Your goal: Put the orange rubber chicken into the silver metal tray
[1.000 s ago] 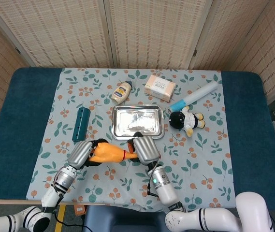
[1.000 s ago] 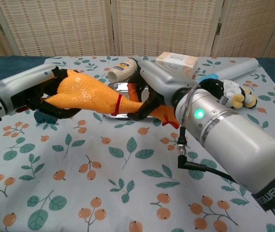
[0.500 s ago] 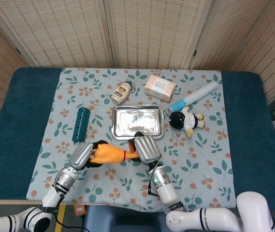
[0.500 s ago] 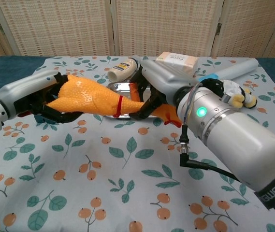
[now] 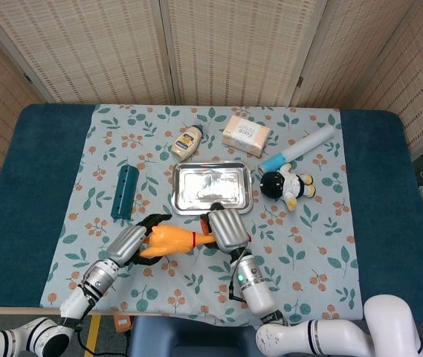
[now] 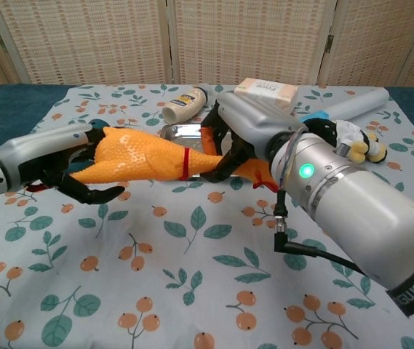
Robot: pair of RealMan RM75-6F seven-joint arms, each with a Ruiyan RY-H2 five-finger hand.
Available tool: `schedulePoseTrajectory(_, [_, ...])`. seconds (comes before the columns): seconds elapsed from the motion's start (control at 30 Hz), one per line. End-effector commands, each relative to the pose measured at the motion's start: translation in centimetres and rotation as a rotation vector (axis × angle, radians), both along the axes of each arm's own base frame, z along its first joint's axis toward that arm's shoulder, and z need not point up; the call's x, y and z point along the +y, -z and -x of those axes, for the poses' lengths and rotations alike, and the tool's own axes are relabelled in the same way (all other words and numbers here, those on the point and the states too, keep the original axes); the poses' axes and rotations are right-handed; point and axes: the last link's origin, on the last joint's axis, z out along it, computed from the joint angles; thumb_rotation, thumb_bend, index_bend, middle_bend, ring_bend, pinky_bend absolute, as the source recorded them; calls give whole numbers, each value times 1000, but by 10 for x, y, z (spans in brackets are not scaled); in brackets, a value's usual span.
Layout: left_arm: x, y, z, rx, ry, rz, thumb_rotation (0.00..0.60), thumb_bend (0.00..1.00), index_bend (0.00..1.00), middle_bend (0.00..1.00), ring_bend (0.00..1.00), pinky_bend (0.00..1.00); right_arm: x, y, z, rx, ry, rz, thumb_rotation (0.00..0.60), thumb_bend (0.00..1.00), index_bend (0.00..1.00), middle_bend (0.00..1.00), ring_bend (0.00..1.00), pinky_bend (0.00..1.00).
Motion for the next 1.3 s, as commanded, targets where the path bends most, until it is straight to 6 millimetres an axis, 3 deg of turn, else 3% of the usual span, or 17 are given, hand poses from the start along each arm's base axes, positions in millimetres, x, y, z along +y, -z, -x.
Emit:
schedulePoseTrajectory(0.03, [0, -7, -3, -54, -5, 12, 600, 309, 0, 0, 0, 55, -1, 0, 2, 6, 4, 2, 600, 381, 975, 635, 824, 1000])
schedulePoseTrajectory(0.33, [0, -18, 3, -66, 6, 1, 600, 306, 0, 0, 0, 28, -9, -5, 11, 56, 36, 43, 600, 381, 975, 636, 824, 1000])
schedulePoseTrajectory(0.7, [25, -79, 57, 130, -11, -191, 600, 311, 0, 0, 0, 0, -35, -25, 32, 82, 92, 135, 600, 380, 975, 636, 824, 1000])
schedulePoseTrajectory(0.93, [7, -106, 85, 122, -41, -249, 600, 310, 0, 0, 0, 0, -71, -23, 43, 173, 134, 237, 600, 379, 981, 643, 824, 1000])
schedulePoseTrajectory(1.13, [-13, -111, 101, 136, -31, -233, 600, 310, 0, 0, 0, 0, -94, -7, 49, 241, 163, 276, 600, 377, 981, 644, 823, 1000])
schedulePoseTrajectory(1.3, [-16, -112, 101, 141, -13, -232, 600, 311, 0, 0, 0, 0, -103, 5, 54, 284, 172, 306, 600, 377, 982, 645, 821, 1000])
